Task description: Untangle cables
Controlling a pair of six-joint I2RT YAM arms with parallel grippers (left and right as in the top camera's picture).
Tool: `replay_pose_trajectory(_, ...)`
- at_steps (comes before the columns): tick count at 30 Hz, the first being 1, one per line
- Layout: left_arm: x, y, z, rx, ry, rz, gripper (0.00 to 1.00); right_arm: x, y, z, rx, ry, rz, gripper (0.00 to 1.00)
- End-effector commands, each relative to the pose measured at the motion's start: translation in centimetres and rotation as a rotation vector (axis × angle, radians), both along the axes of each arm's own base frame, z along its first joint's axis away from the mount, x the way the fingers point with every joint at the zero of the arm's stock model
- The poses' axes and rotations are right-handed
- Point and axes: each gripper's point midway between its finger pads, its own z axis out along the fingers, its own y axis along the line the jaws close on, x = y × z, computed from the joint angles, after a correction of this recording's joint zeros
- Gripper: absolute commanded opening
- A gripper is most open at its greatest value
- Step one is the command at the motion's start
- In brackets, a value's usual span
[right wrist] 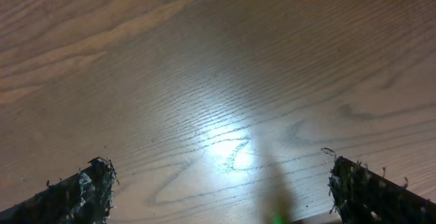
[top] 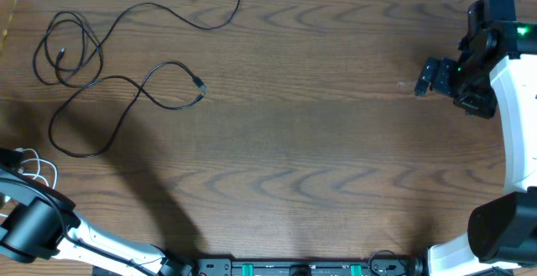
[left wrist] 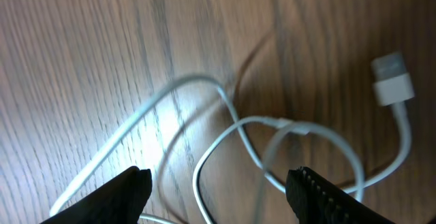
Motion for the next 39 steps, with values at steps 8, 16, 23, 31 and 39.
replay_pose_trajectory(8, 0.5, 1.3, 9.0, 0.195, -0.115, 0.005, 0.69, 0.2, -0.3, 0.6, -0.014, -0.017, 0.000, 0.99)
replay_pose_trajectory(16, 2.7, -1.1, 18.3, 0.298, -0.376, -0.080, 0.75, 0.2, -0.3, 0.6, -0.014, -0.017, 0.000, 0.99)
replay_pose_trajectory(23, 9.1, -8.7, 21.2, 0.008, -0.790, -0.347, 0.75, 0.2, -0.3, 0.6, -0.014, -0.017, 0.000, 0.99)
replay_pose_trajectory(31, 13.4, -18.6, 20.8, -0.313, -0.877, -0.525, 0.62, 0.2, -0.3, 0.6, -0.014, -0.017, 0.000, 0.99)
replay_pose_trajectory(39, 14.8, -30.4, 18.0, -0.540, -0.649, -0.681, 0.62, 0.2, -0.3, 0.6, -0.014, -0.017, 0.000, 0.99)
